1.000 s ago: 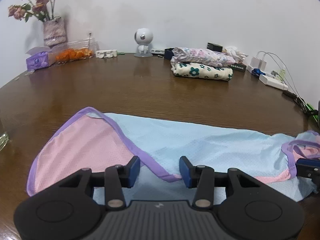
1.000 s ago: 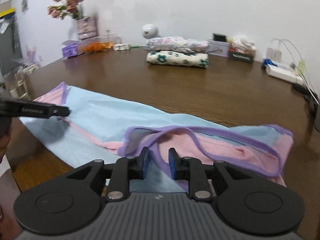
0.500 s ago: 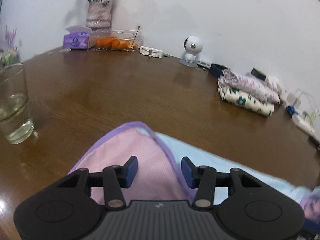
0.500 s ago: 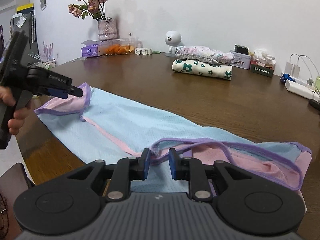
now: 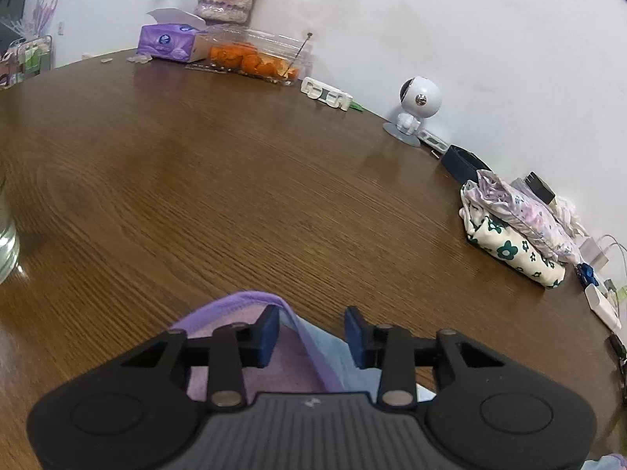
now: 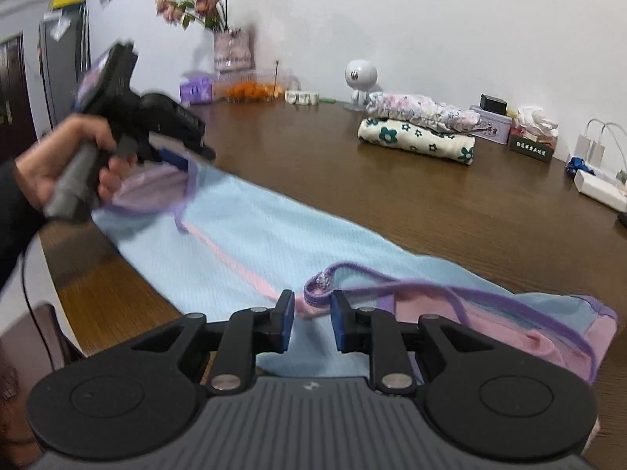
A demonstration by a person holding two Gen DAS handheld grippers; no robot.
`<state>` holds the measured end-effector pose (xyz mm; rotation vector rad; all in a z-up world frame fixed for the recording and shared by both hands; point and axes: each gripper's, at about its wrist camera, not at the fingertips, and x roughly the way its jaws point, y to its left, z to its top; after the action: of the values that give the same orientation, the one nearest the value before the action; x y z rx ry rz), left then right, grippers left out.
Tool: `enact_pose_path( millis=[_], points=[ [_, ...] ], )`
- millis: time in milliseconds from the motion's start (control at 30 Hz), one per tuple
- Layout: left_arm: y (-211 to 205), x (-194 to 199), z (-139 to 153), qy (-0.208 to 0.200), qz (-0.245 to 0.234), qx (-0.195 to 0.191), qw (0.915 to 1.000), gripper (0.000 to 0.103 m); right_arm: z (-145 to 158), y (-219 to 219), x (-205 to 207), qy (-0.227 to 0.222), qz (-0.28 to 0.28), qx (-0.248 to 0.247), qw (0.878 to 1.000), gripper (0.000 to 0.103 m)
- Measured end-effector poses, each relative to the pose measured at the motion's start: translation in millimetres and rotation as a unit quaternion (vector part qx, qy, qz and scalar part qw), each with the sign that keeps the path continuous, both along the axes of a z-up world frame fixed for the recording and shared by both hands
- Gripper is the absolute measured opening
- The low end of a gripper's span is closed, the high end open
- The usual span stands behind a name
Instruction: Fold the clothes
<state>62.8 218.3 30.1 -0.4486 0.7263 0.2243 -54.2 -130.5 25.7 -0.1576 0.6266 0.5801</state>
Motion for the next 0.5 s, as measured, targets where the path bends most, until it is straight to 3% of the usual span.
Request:
enact_pose_path(
  millis=[67, 167, 333, 433, 500],
  points=[
    [2.0, 1.0, -0.3, 0.000, 0.004, -0.002, 1.0000, 0.026, -4.4, 4.8, 4.9, 0.010, -0.002, -0.007, 1.000, 0.020],
    [3.1, 0.9, -2.6, 0.000, 0.004, 0.000, 1.0000, 0.007, -6.7, 6.6, 6.8, 0.017, -0.010, -0.017, 1.000, 0.019],
    [3.5, -3.0, -5.2, -0.007, -0.003, -0.001, 1.0000, 0.005, 12.9, -9.0, 2.2, 0.014, -0.024, 0.009, 1.000, 0.021],
    [5.1, -3.9, -6.1, -0.011, -0.002, -0.005, 0.9999, 0.003, 9.7, -3.8, 13.2, 0.028, -0.023, 0.019, 0.999, 0.020],
    [7.1, -4.3, -6.4, -0.011, 0.000, -0.011, 0.9999, 0.002, -0.5, 3.9, 22.2, 0.042, -0.032, 0.006, 0.999, 0.006]
  ],
)
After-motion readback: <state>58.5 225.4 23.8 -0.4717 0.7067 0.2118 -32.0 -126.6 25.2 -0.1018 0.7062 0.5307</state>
